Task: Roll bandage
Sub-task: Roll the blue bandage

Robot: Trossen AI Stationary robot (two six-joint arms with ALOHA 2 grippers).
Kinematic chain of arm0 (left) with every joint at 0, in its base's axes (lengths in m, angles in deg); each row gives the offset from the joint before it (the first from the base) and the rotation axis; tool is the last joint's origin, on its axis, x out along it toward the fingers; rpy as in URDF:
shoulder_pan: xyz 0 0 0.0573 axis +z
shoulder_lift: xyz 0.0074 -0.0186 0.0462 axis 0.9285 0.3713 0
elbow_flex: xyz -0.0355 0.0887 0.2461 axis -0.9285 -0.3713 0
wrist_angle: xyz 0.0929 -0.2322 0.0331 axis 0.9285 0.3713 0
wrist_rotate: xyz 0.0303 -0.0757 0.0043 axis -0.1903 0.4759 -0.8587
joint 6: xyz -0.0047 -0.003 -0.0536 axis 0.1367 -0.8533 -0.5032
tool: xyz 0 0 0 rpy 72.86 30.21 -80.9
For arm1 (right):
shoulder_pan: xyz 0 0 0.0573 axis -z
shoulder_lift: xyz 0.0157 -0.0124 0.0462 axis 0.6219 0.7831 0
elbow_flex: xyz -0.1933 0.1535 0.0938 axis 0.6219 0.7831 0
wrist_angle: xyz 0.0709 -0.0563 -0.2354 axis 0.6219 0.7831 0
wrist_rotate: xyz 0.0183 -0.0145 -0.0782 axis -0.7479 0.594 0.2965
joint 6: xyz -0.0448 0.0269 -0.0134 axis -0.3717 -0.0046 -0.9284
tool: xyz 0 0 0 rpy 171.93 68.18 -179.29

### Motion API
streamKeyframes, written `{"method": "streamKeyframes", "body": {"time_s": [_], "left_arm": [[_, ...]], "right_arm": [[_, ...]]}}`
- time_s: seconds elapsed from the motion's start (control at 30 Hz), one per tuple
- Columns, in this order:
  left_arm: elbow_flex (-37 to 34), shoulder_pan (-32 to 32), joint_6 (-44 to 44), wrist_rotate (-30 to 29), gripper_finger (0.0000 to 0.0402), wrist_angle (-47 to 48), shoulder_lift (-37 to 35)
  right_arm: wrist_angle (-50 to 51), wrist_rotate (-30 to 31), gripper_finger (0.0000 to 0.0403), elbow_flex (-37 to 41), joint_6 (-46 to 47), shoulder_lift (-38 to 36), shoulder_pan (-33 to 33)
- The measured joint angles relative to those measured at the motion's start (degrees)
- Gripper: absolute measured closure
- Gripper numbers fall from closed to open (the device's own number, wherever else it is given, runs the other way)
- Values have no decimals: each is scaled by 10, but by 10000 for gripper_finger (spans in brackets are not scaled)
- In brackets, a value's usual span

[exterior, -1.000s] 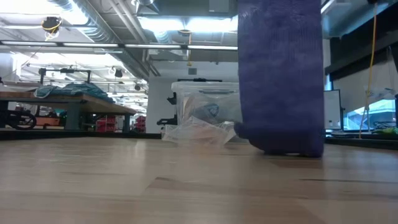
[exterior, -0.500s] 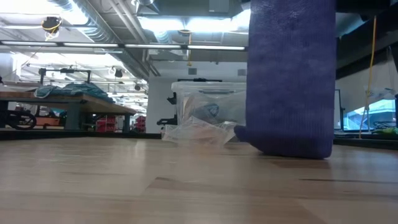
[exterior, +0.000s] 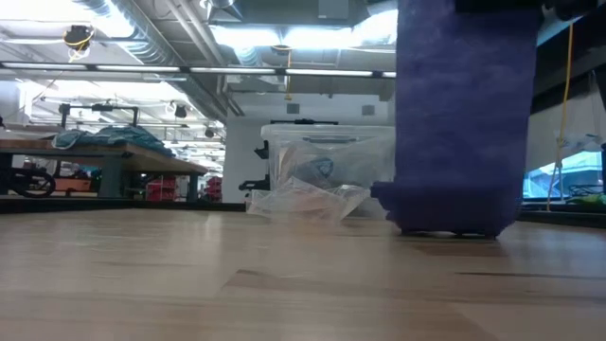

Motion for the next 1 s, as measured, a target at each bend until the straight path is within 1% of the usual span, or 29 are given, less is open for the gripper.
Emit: {"method": "streamKeyframes", "body": {"time_s": [0.07,0.17,0.37,0.43,0.5,0.63,0.73,0.87,1.0], "left_arm": [[0,-4,7,0,394,0,0],[0,-6,18,-1,394,-9,0],[0,-10,20,-4,394,-10,0],[0,-11,21,-18,394,-11,0],[0,-13,30,-27,394,-13,0],[0,-22,48,-29,394,-26,0],[0,-33,73,-29,394,-27,0],[0,-42,104,-29,394,-30,0],[0,-48,118,-40,394,-57,0]], "right_arm": [[-24,-7,185,0,-16,4,-1],[-34,-25,225,0,-27,6,-1],[-34,-33,331,0,-29,7,-1],[-32,-45,373,0,-29,7,-1],[-31,-56,394,0,-29,7,-1],[-29,-55,377,-10,-27,1,-1],[-5,-56,370,-43,-29,-17,-1],[82,-49,362,-111,-39,-49,-1],[203,-28,334,-197,-64,-73,-1]]}}
